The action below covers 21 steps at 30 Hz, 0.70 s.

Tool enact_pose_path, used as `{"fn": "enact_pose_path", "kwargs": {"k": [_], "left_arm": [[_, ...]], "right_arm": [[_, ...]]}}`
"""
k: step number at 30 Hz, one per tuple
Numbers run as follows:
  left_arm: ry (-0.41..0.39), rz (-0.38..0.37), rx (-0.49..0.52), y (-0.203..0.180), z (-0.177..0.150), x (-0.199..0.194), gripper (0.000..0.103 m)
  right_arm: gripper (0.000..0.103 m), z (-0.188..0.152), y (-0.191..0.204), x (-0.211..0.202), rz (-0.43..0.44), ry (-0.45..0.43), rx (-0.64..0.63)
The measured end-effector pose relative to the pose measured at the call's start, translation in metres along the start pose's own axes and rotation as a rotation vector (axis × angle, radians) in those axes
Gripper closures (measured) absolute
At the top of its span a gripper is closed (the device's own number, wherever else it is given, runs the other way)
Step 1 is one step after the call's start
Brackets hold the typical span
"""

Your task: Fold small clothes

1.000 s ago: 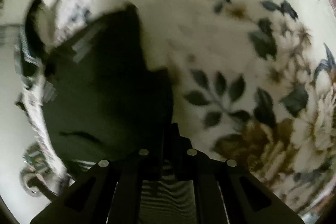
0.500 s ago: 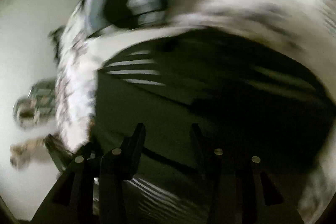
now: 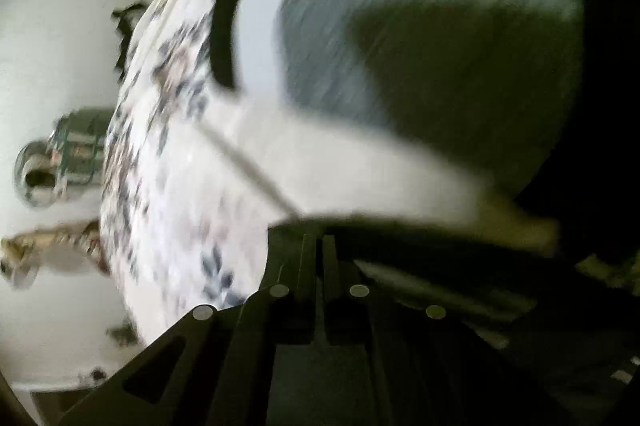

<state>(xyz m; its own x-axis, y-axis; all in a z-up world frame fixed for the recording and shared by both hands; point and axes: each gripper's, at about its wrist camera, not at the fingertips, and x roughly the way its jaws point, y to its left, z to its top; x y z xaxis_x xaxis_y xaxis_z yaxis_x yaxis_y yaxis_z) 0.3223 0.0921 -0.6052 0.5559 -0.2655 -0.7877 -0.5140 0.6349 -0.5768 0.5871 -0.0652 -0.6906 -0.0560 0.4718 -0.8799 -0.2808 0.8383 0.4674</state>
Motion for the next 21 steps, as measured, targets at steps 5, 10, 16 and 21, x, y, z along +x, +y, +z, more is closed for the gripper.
{"fn": "enact_pose_path", "kwargs": {"k": [5, 10, 16, 21], "left_arm": [[0.039, -0.025, -0.004, 0.008, 0.008, 0.003, 0.096], [0.083, 0.109, 0.099, -0.005, 0.019, -0.011, 0.090], [-0.023, 0.333, 0.373, -0.038, 0.023, -0.047, 0.018], [-0.123, 0.424, 0.499, -0.060, -0.001, -0.070, 0.013]], "right_arm": [[0.103, 0.020, -0.011, 0.004, -0.110, -0.019, 0.036], [0.087, 0.003, -0.026, -0.036, 0.002, 0.030, 0.117], [0.036, -0.135, -0.117, -0.163, -0.026, -0.035, 0.380], [0.036, -0.252, -0.216, -0.240, -0.136, -0.105, 0.608]]}}
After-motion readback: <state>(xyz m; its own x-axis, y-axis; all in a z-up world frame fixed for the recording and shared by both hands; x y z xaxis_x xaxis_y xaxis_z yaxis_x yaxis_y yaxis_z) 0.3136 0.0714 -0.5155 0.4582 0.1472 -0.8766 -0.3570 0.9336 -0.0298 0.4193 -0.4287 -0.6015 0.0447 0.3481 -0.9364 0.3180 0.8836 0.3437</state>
